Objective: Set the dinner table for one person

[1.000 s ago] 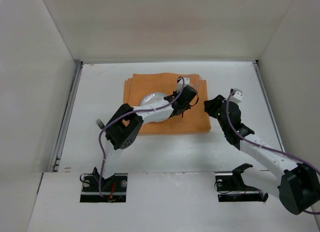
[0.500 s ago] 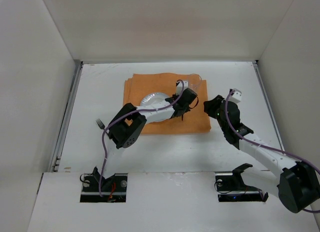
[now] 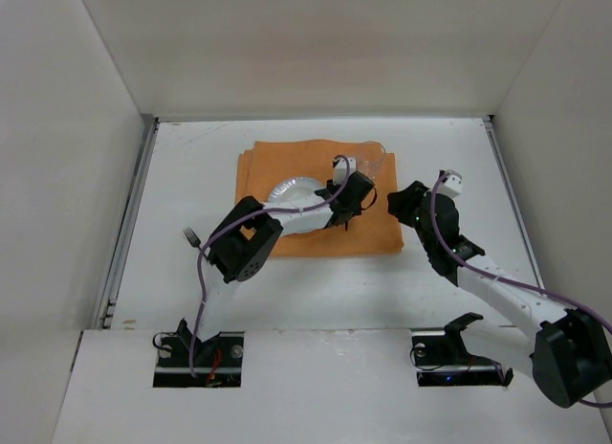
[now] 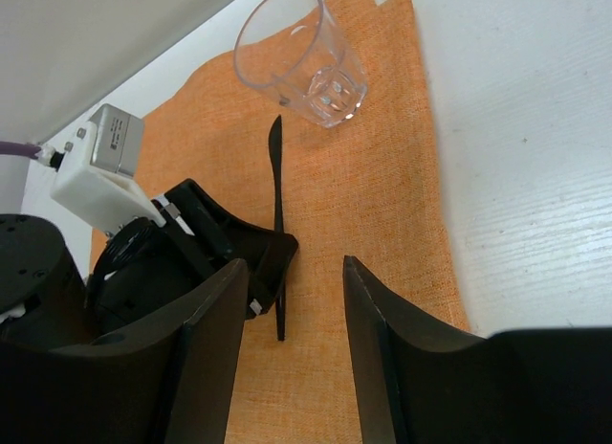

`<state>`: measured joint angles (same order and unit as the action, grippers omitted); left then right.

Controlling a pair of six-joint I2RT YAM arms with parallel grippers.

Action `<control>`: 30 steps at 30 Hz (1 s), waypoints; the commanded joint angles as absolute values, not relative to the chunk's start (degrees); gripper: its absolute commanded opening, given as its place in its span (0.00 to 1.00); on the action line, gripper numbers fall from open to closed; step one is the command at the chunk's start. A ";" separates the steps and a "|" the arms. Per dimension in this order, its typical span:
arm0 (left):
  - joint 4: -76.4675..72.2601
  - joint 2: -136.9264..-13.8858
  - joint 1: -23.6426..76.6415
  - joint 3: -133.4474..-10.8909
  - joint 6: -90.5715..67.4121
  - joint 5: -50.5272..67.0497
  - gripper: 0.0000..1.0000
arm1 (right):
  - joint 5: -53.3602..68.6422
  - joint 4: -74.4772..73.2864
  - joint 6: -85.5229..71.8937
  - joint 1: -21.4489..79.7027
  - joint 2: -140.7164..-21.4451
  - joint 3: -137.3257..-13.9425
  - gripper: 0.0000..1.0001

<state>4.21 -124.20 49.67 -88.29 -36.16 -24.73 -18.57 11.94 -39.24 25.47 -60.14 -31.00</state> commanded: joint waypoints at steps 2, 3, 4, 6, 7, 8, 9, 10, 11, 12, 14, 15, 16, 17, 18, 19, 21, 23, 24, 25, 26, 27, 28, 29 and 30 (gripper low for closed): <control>3.52 -115.69 50.31 -84.82 -35.16 -27.95 0.40 | -18.28 13.62 -39.46 25.18 -59.15 -31.11 0.51; 2.56 -112.97 50.75 -83.51 -34.72 -27.78 0.41 | -18.28 13.62 -39.46 25.18 -59.15 -31.03 0.51; 1.59 -110.50 51.10 -82.10 -34.11 -27.69 0.41 | -18.28 13.62 -39.46 25.18 -59.06 -31.03 0.51; -1.74 -102.78 51.89 -76.76 -32.27 -28.21 0.41 | -18.46 13.62 -39.64 25.18 -58.80 -30.94 0.51; -3.50 -98.74 51.98 -73.25 -31.39 -28.73 0.41 | -18.54 13.71 -39.64 25.18 -58.71 -30.85 0.51; -4.65 -95.57 51.72 -70.34 -31.03 -29.52 0.41 | -18.54 13.80 -39.64 25.18 -58.62 -30.76 0.50; -5.44 -91.10 51.20 -66.22 -31.37 -31.01 0.40 | -18.37 14.15 -39.64 25.35 -58.54 -30.67 0.49; -5.80 -86.62 50.06 -61.66 -31.72 -32.68 0.39 | -18.20 14.67 -39.64 25.53 -58.54 -30.50 0.45; -5.63 -82.05 48.83 -56.83 -32.60 -34.61 0.36 | -17.93 15.20 -39.46 25.53 -58.54 -30.50 0.39; -5.28 -78.52 47.52 -53.30 -33.30 -35.85 0.34 | -17.67 15.38 -39.29 25.53 -58.80 -30.59 0.35; -2.48 -70.87 43.91 -45.65 -35.76 -38.84 0.30 | -17.32 15.12 -38.85 26.06 -59.94 -31.29 0.26; 0.85 -66.84 41.38 -42.22 -37.86 -39.80 0.29 | -17.05 15.20 -38.67 26.32 -60.72 -31.46 0.25; 5.06 -63.40 38.74 -39.32 -40.23 -40.42 0.28 | -16.79 15.38 -38.58 26.67 -61.52 -31.64 0.24; 8.93 -60.41 35.93 -36.85 -42.34 -40.60 0.28 | -16.61 15.47 -38.67 26.93 -62.22 -31.81 0.24; 11.40 -58.47 33.99 -35.00 -43.67 -40.52 0.28 | -16.52 15.56 -38.58 27.11 -62.92 -31.99 0.25; 13.86 -56.27 31.44 -32.81 -45.07 -40.08 0.29 | -16.44 15.73 -38.58 27.37 -63.45 -32.17 0.26; 15.90 -53.54 27.48 -29.11 -46.31 -38.85 0.29 | -16.44 16.34 -38.58 27.81 -64.24 -32.17 0.28; 16.35 -52.82 23.26 -26.47 -46.58 -36.05 0.29 | -16.44 16.61 -38.50 27.99 -64.69 -32.25 0.30; 16.00 -53.52 21.59 -25.59 -46.67 -34.56 0.29 | -16.35 16.61 -38.41 27.99 -64.86 -32.26 0.30; 15.56 -54.22 20.53 -25.05 -46.67 -33.41 0.29 | -16.17 16.61 -38.41 28.08 -65.04 -32.34 0.30; 14.95 -55.45 19.48 -24.61 -46.67 -32.18 0.27 | -16.08 16.61 -38.32 28.08 -65.21 -32.43 0.30; 14.42 -56.59 18.77 -24.26 -46.76 -31.12 0.26 | -16.00 16.61 -38.32 28.17 -65.39 -32.52 0.31; 14.24 -57.38 18.41 -24.17 -46.93 -30.68 0.26 | -16.00 16.61 -38.23 28.17 -65.65 -32.61 0.31; 14.24 -58.09 18.15 -24.08 -47.19 -30.59 0.25 | -15.91 16.61 -38.23 28.25 -65.83 -32.69 0.31; 14.24 -58.70 17.97 -24.00 -47.37 -30.76 0.25 | -15.91 16.61 -38.23 28.26 -66.00 -32.70 0.31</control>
